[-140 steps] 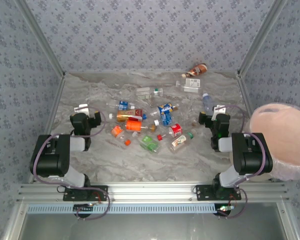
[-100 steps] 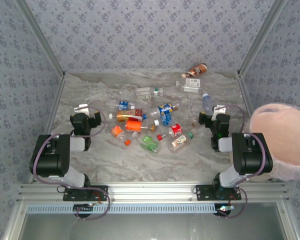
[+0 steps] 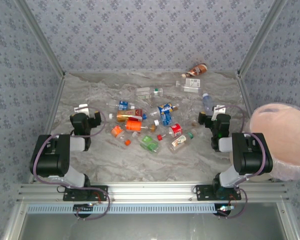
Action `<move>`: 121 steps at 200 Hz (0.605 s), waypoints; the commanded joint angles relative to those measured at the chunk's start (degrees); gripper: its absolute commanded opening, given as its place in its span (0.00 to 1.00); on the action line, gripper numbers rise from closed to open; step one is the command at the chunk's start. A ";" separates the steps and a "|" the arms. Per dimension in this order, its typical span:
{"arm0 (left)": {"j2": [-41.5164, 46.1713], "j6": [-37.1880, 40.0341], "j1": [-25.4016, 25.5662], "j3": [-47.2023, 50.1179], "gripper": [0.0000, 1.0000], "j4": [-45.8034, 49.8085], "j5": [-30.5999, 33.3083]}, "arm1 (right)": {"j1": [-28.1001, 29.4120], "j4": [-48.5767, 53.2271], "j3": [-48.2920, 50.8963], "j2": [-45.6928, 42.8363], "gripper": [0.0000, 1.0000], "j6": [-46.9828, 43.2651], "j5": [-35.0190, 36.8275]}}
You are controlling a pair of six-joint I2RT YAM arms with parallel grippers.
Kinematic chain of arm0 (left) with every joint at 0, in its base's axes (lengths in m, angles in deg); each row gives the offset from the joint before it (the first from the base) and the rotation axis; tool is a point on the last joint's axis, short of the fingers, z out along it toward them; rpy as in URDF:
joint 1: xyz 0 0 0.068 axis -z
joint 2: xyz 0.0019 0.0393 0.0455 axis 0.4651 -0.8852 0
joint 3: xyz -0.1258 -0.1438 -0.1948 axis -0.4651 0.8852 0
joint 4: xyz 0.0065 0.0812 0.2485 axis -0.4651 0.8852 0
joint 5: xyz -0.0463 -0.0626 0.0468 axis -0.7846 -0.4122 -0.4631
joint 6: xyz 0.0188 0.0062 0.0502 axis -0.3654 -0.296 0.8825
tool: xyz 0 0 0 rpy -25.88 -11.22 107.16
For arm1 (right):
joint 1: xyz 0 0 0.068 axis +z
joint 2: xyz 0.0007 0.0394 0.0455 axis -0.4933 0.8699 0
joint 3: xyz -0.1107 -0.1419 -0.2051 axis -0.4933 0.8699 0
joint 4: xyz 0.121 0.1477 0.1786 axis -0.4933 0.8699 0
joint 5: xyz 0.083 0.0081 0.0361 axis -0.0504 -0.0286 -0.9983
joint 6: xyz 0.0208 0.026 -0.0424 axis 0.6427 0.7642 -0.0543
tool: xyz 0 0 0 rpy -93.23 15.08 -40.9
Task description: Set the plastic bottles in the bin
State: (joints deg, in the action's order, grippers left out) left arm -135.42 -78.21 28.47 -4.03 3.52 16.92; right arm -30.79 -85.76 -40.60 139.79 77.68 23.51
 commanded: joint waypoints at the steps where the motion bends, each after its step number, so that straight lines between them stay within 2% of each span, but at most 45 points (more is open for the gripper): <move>1: 0.07 -0.55 -0.23 0.22 0.98 -0.99 0.65 | -0.52 1.04 -0.47 -0.35 1.00 -0.58 -0.66; 89: 0.31 -0.48 -0.23 0.35 0.98 -1.12 0.41 | -0.46 0.03 -0.03 -0.59 1.00 -0.57 -0.05; 104: 2.34 -0.44 -0.23 -0.99 0.98 2.92 0.17 | -0.39 0.63 0.27 -2.69 1.00 -0.55 -0.04; 121: 6.92 -0.08 -0.23 -3.82 0.98 12.21 -0.08 | -0.44 7.64 -0.95 -8.40 1.00 -0.54 -0.61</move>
State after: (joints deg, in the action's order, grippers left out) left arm -134.28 -78.19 28.47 -4.20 6.39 16.88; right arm -30.92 -83.93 -40.57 138.11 77.66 22.87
